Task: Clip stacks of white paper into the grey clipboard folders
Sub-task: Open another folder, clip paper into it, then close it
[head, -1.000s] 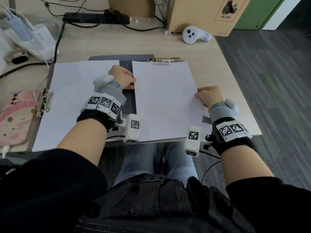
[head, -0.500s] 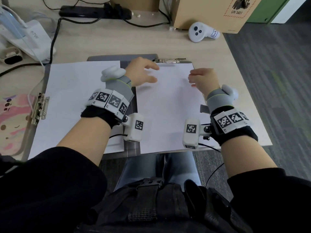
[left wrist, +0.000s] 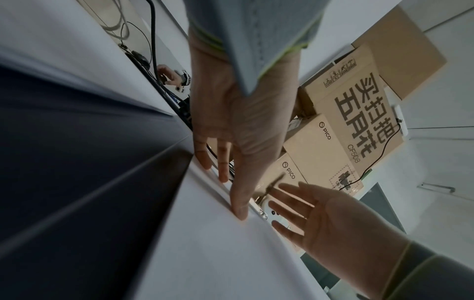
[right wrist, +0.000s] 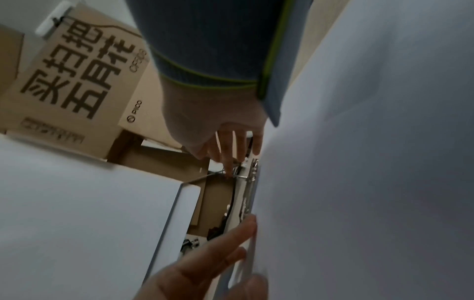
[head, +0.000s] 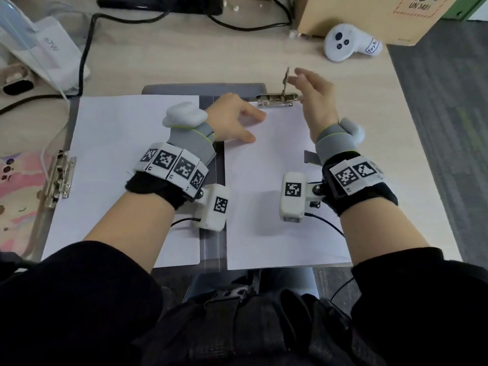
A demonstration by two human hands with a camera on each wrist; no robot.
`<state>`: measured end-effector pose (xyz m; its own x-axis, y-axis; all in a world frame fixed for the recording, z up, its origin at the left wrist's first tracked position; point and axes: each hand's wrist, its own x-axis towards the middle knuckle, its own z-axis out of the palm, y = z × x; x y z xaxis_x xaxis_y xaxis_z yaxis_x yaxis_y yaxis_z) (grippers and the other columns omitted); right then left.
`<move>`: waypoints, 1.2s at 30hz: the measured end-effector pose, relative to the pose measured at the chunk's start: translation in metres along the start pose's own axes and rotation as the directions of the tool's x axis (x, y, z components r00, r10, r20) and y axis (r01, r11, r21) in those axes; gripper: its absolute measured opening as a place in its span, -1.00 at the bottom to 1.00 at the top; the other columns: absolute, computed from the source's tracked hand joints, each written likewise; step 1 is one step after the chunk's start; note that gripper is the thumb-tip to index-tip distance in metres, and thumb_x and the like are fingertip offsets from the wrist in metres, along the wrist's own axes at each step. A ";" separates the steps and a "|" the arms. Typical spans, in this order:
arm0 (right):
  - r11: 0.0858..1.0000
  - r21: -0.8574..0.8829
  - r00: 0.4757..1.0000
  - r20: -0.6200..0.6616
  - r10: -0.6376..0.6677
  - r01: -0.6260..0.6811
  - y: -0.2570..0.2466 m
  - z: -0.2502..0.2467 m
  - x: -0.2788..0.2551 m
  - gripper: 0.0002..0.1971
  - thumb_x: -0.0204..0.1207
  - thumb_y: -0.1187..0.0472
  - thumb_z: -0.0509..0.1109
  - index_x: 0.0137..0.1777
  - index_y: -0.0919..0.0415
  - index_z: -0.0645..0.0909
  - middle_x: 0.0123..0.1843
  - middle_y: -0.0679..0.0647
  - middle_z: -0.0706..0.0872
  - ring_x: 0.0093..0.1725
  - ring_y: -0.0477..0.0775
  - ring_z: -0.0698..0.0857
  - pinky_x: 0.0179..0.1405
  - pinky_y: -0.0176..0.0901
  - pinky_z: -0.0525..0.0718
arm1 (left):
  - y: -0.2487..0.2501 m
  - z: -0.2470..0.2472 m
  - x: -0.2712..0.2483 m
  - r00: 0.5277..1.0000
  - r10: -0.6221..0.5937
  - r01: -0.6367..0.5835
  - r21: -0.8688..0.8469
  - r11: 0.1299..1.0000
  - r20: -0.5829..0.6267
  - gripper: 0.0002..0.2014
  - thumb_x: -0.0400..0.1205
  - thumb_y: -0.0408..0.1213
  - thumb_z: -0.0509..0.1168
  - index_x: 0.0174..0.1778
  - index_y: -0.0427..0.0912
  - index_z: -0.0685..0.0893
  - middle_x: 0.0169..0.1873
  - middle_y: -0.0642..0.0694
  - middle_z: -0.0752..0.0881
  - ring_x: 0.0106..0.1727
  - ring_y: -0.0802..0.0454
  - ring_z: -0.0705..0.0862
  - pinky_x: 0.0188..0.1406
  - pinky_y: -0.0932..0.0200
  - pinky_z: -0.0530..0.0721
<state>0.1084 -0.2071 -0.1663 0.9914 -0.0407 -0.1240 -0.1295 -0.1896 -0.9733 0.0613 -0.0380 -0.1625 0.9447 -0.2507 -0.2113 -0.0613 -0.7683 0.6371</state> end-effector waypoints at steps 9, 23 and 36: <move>0.963 -0.270 0.999 0.033 0.001 0.008 -0.010 0.029 0.023 -0.71 0.48 -0.06 0.40 -0.24 0.13 0.79 -0.37 -0.01 0.71 -0.34 -0.08 0.58 -0.18 -0.21 0.55 | -0.012 -0.001 0.008 1.000 0.009 -0.010 -0.080 0.997 -0.015 -0.51 0.38 -0.36 0.50 0.25 -0.07 0.71 0.29 0.08 0.70 0.39 0.14 0.58 -0.18 0.65 0.39; 0.801 -0.592 0.977 0.105 0.186 -0.088 -0.005 0.048 0.033 -0.61 0.38 -0.09 0.45 0.20 -0.02 0.62 0.40 0.11 0.41 0.45 0.14 0.34 0.48 -0.18 0.33 | -0.017 0.004 0.009 0.998 -0.007 -0.005 -0.173 0.985 -0.070 -0.58 0.39 -0.43 0.47 0.18 -0.09 0.76 0.19 0.09 0.75 0.14 0.25 0.67 -0.22 0.81 0.32; 0.692 -0.722 0.984 0.121 0.129 -0.002 0.000 0.049 0.036 -0.56 0.45 -0.12 0.33 0.31 -0.05 0.50 0.42 0.11 0.37 0.48 0.18 0.27 0.48 -0.07 0.27 | -0.014 0.002 0.008 0.999 -0.001 -0.005 -0.117 0.993 -0.048 -0.57 0.42 -0.43 0.45 0.22 -0.10 0.74 0.22 0.09 0.73 0.16 0.43 0.62 -0.31 0.85 0.28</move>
<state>0.1451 -0.1601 -0.1801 0.9609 0.0541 -0.2714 -0.1036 -0.8390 -0.5342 0.0691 -0.0305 -0.1742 0.9593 -0.2211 -0.1759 -0.0277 -0.6932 0.7202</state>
